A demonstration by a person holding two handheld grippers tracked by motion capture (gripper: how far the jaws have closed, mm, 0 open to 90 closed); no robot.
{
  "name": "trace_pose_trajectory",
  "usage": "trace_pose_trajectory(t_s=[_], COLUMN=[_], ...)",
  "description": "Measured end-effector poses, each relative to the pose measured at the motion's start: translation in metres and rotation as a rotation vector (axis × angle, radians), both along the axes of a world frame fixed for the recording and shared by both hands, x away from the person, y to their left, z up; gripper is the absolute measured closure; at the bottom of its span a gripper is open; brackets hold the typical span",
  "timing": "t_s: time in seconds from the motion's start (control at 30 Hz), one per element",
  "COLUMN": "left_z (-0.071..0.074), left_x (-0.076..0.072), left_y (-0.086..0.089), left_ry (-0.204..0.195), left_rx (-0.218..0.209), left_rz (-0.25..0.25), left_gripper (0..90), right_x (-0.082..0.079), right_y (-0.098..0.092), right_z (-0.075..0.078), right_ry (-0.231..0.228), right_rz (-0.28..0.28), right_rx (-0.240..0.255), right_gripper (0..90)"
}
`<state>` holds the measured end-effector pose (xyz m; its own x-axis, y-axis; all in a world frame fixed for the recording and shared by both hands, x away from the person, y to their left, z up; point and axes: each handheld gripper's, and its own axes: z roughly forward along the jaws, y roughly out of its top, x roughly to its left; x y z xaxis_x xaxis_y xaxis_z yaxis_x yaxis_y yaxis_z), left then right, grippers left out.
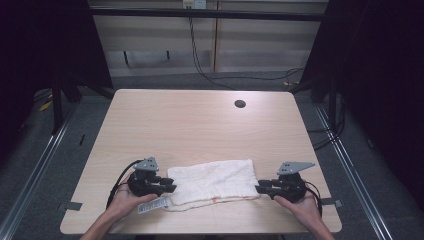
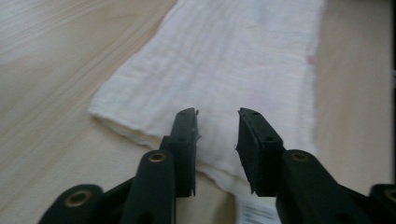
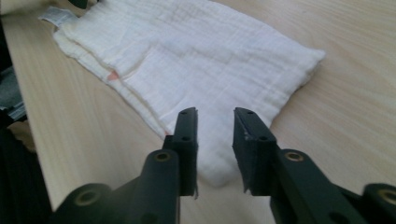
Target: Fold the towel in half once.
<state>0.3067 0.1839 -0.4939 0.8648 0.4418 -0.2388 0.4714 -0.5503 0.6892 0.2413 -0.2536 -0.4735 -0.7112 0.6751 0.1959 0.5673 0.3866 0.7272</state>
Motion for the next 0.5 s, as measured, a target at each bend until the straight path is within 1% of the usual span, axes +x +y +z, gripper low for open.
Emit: trace_pose_trajectory(t_s=[0.07, 0.13, 0.2, 0.23, 0.3, 0.33, 0.4, 0.43, 0.47, 0.5], left_z=[-0.003, -0.003, -0.003, -0.005, -0.006, -0.007, -0.007, -0.007, -0.007, -0.007], left_x=[0.002, 0.003, 0.004, 0.005, 0.006, 0.006, 0.005, 0.005, 0.004, 0.004], left_y=[0.0, 0.0, -0.001, -0.002, -0.004, -0.006, -0.008, -0.008, -0.009, -0.01], left_ry=[0.008, 0.003, -0.001, -0.006, -0.008, -0.017, -0.023, -0.033, -0.035, -0.04], left_rx=[-0.008, -0.005, -0.004, -0.015, -0.022, -0.026, -0.028, -0.023, -0.019, -0.018], left_rz=[-0.01, -0.016, -0.014, -0.013, -0.005, -0.012, -0.015, -0.012, -0.015, -0.013], left_gripper=[66.2, 66.2, 67.0, 67.3, 67.4, 67.2, 66.2, 66.2, 66.2, 66.4], right_x=[0.007, 0.013, 0.02, 0.024, 0.029, 0.031, 0.031, 0.03, 0.028, 0.027], right_y=[0.008, 0.016, 0.027, 0.034, 0.045, 0.05, 0.055, 0.056, 0.055, 0.054], right_z=[-0.002, -0.004, -0.007, -0.008, -0.011, -0.012, -0.016, -0.019, -0.021, -0.023], right_ry=[0.005, 0.009, 0.012, 0.014, 0.011, 0.025, 0.037, 0.036, 0.04, 0.021], right_rz=[0.003, 0.017, 0.027, 0.036, 0.051, 0.058, 0.052, 0.059, 0.054, 0.056], right_rx=[-0.007, -0.014, -0.022, -0.02, -0.029, -0.028, -0.066, -0.083, -0.099, -0.098], right_gripper=[67.7, 66.1, 62.9, 61.8, 57.2, 55.1, 52.7, 52.7, 53.8, 56.0])
